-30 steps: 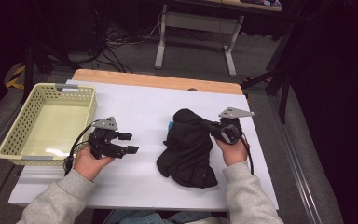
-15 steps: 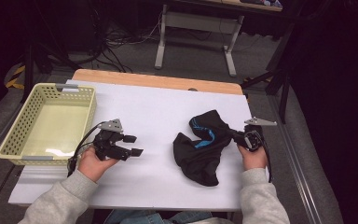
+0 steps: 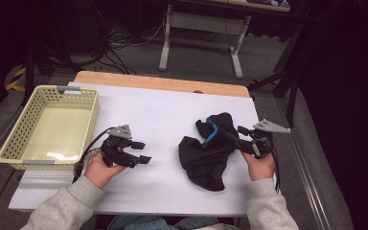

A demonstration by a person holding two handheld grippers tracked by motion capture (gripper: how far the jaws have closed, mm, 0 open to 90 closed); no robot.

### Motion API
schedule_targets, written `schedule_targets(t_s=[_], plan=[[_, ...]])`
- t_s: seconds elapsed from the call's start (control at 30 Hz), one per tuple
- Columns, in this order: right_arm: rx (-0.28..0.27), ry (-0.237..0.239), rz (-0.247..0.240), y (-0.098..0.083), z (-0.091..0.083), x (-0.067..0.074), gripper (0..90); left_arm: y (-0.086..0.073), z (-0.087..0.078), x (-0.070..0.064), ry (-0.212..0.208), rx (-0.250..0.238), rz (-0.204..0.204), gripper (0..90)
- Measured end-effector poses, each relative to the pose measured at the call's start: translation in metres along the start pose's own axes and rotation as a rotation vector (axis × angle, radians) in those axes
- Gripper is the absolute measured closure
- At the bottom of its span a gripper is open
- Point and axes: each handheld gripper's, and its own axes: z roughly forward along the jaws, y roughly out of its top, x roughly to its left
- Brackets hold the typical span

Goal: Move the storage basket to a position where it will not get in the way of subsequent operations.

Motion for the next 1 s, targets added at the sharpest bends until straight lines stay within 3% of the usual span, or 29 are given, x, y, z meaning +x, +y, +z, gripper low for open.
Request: schedule_targets(t_s=[0.1, 0.2, 0.27, 0.4, 0.47, 0.6, 0.73, 0.87, 1.0], plan=[[0.018, 0.068, -0.026, 0.011, 0.013, 0.017, 24.6, 0.000, 0.001, -0.001, -0.003, 0.000, 0.005, 35.6], [0.057, 0.046, -0.070, 0.015, 0.031, 0.028, 23.8, 0.000, 0.002, -0.002, -0.009, 0.002, 0.007, 35.6], [0.093, 0.032, -0.066, 0.015, 0.043, 0.031, 34.4, -0.001, 0.002, -0.003, -0.010, 0.002, 0.012, 35.5], [0.148, -0.024, -0.076, 0.013, 0.048, 0.031, 71.5, -0.001, 0.002, -0.003, -0.018, 0.002, 0.008, 35.5], [0.146, -0.047, -0.074, 0.010, 0.043, 0.027, 84.1, -0.001, 0.004, -0.004, -0.024, 0.003, 0.006, 35.5], [0.132, -0.067, -0.039, 0.000, 0.025, 0.013, 85.9, 0.000, 0.009, -0.007, -0.037, 0.013, 0.010, 35.5], [0.084, -0.097, 0.003, -0.015, -0.003, -0.008, 86.1, 0.003, 0.016, -0.011, -0.051, 0.019, 0.020, 35.5], [0.103, -0.128, 0.038, -0.029, -0.026, -0.032, 85.9, 0.009, 0.028, -0.018, -0.077, 0.032, 0.039, 35.5], [0.170, -0.161, 0.098, -0.047, -0.034, -0.052, 85.7, 0.016, 0.042, -0.025, -0.100, 0.050, 0.062, 35.5]])
